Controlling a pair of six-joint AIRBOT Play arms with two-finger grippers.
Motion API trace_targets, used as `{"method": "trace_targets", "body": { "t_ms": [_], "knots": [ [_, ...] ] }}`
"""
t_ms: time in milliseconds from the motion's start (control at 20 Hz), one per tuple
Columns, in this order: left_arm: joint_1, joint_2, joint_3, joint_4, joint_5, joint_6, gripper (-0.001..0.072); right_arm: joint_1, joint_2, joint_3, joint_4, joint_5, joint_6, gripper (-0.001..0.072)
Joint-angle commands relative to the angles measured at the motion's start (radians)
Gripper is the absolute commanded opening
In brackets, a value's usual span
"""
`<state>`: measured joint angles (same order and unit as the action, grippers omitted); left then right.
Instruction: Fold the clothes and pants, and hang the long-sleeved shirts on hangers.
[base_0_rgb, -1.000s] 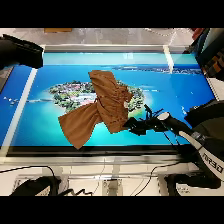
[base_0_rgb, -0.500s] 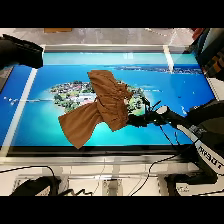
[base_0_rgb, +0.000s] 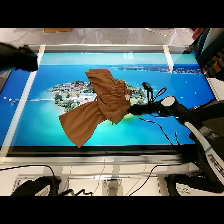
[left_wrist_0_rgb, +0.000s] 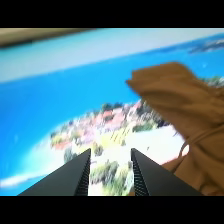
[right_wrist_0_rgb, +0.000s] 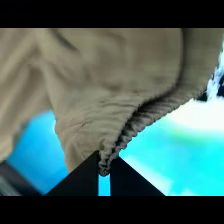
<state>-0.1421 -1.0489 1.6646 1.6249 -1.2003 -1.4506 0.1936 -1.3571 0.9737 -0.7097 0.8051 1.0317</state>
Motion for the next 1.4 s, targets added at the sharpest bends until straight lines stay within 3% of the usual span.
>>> {"method": "trace_targets", "body": {
  "t_ms": [0,350,450,850,1000,1350],
  "knots": [
    [0.113,0.023,-0.117,-0.018,-0.119,-0.027,0.0291,0.000,0.145,0.021,-0.130,-0.073,0.033,0.0024],
    [0.206,0.148,-0.821,-0.354,-0.162,-0.031,0.0307,0.000,0.228,0.020,-0.159,-0.035,0.033,0.0025],
    [0.207,0.148,-0.985,-0.415,-0.113,-0.008,0.0543,0.000,0.228,0.021,-0.159,-0.035,0.033,0.0025],
    [0.207,0.145,-1.291,-0.621,0.142,0.000,0.0539,0.000,0.228,0.021,-0.184,-0.070,0.032,0.0025],
    [0.206,0.145,-1.332,-0.703,0.222,0.000,0.0499,0.000,0.228,0.021,-0.186,-0.076,0.032,0.0025],
    [0.198,0.145,-1.342,-0.766,0.303,0.000,0.0499,0.000,0.228,0.021,-0.186,-0.102,0.032,0.0025]
  ]
}}
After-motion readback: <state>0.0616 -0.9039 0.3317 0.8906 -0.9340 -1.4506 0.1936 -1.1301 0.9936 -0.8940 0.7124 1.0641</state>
